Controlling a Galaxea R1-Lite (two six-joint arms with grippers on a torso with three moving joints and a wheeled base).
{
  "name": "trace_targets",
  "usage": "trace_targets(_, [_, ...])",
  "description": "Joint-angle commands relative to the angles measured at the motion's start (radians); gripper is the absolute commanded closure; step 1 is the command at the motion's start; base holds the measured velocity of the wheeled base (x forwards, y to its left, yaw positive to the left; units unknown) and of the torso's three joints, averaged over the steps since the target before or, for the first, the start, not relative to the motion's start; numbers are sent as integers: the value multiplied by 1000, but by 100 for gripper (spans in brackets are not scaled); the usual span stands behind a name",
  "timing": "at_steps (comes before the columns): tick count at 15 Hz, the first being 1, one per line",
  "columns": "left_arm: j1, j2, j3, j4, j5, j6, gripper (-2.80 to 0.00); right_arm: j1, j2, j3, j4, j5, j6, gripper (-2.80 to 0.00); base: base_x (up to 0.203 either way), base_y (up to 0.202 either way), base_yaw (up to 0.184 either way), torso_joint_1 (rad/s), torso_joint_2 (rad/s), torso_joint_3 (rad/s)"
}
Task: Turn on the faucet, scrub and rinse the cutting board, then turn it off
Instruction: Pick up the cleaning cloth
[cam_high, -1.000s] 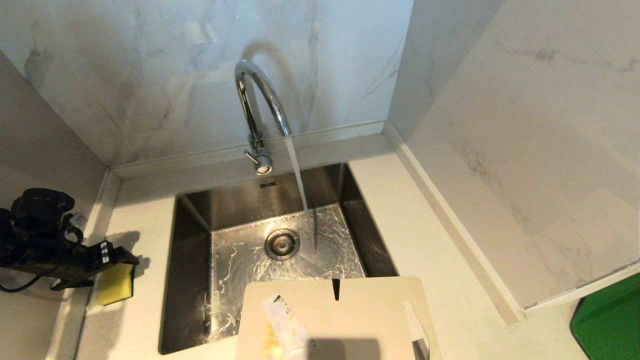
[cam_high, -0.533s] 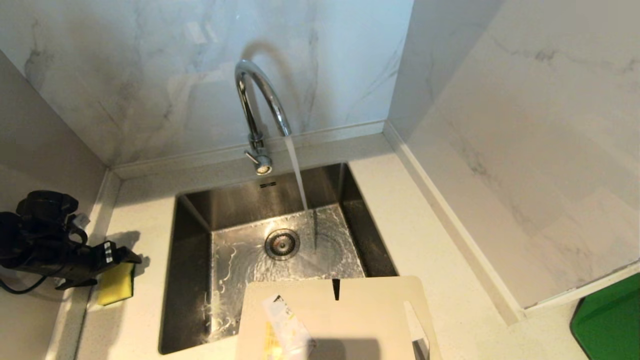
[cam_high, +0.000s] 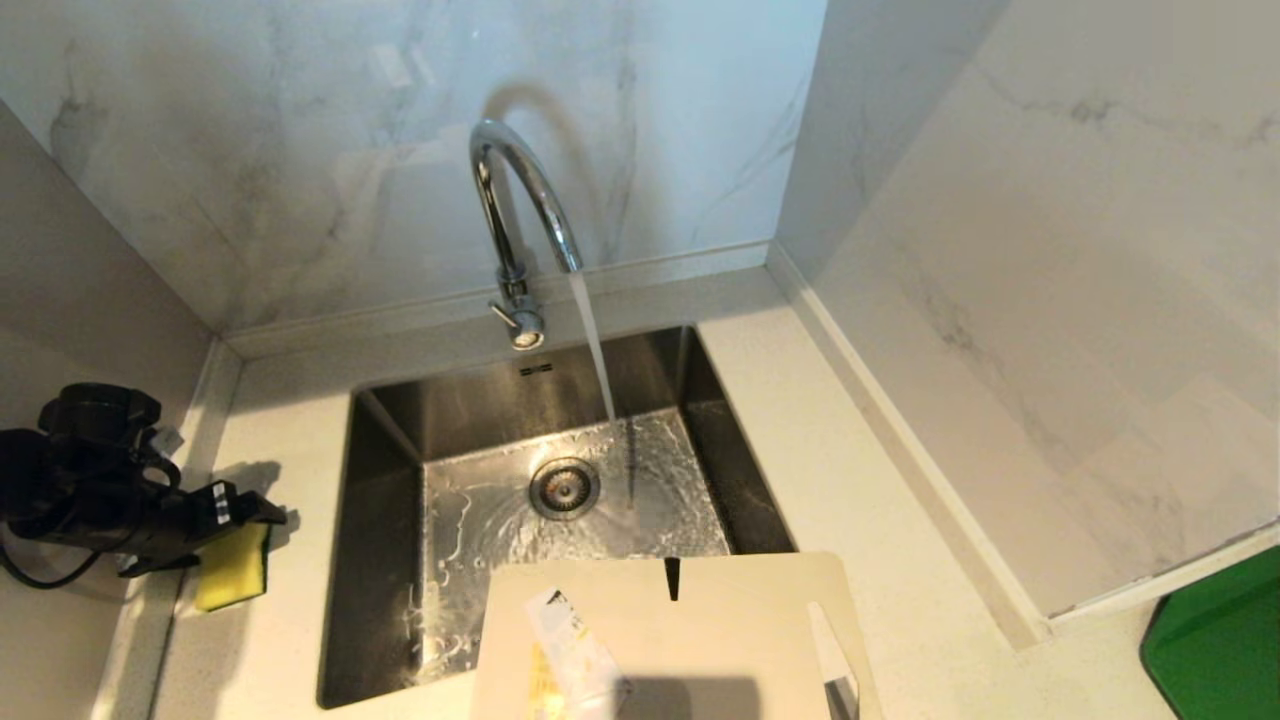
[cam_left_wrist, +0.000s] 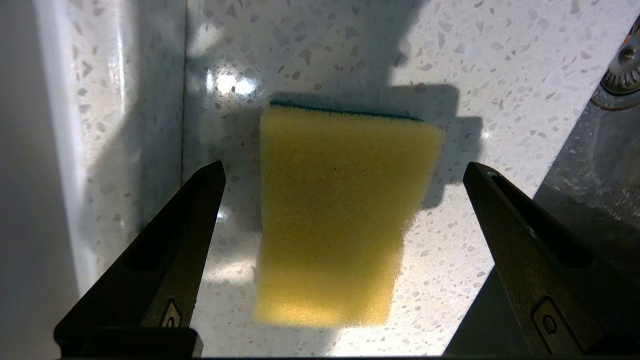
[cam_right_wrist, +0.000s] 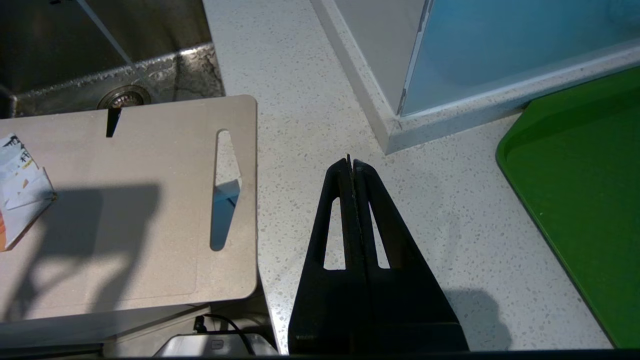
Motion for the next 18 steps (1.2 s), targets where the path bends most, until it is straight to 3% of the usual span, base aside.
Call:
trace_targets(1, [0,11,10,-16,-1,-1,-280,0,-1,2,0,0,0,0,0,0,0,0,0,0])
trace_targets(2, [0,12,14,-17,-1,-1,-280,0,-1,2,0,0,0,0,0,0,0,0,0,0])
trace_targets(3, [0,12,18,-19,-1,2,0,0,-2,2,0,0,0,0,0,0,0,0,0,0])
trace_targets(10, [0,14,25,-39,-1,2,0,0,-1,2,0,0,0,0,0,0,0,0,0,0])
trace_targets(18, [6,-94,42,-25,1,5,0,0,0,2,0,0,0,0,0,0,0,0,0,0])
